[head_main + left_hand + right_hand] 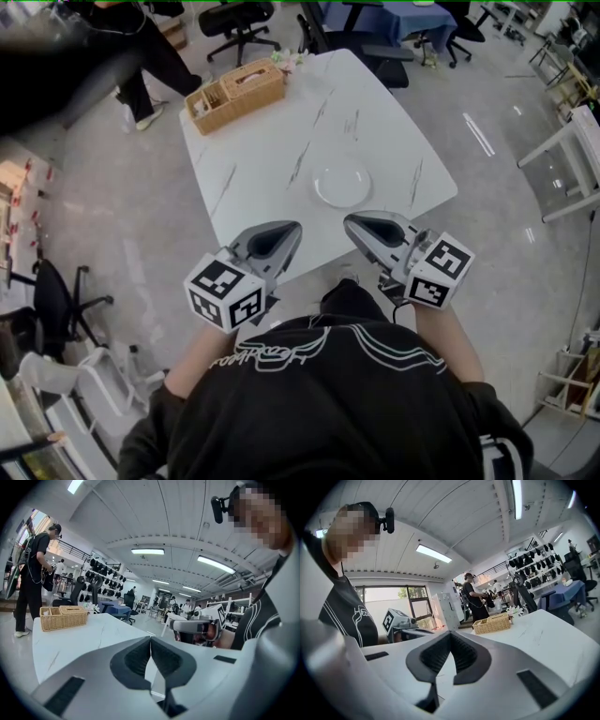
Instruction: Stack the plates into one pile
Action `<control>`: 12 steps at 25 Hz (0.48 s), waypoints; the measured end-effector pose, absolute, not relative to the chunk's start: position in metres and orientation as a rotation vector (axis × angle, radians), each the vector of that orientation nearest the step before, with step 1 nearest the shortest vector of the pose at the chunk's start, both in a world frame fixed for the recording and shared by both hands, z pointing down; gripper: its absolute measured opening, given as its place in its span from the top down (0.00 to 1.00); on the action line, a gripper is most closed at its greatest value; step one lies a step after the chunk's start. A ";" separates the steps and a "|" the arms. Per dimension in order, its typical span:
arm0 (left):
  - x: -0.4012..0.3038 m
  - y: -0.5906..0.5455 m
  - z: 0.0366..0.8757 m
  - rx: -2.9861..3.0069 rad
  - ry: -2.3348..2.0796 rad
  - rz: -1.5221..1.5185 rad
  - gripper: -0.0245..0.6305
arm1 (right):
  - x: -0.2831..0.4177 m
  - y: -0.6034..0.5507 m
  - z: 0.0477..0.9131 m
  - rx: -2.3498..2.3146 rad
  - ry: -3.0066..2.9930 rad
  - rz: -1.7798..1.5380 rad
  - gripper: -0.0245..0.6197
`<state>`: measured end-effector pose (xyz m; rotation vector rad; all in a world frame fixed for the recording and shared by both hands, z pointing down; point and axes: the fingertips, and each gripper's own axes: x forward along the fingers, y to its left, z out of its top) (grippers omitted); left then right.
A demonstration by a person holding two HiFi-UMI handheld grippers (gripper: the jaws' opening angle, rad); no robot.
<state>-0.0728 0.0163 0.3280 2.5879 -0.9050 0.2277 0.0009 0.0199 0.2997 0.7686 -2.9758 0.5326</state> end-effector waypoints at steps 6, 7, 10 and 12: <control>-0.070 0.018 0.332 2.587 -0.904 0.240 0.93 | 0.006 0.018 0.305 0.781 -2.973 0.555 0.92; -0.070 0.017 0.332 2.587 -0.907 0.239 0.93 | 0.007 0.017 0.306 0.782 -2.971 0.554 0.92; -0.070 0.015 0.334 2.584 -0.915 0.241 0.93 | 0.009 0.015 0.311 0.800 -2.948 0.522 0.92; -0.070 0.015 0.336 2.582 -0.916 0.247 0.93 | 0.008 0.016 0.316 0.813 -2.921 0.495 0.92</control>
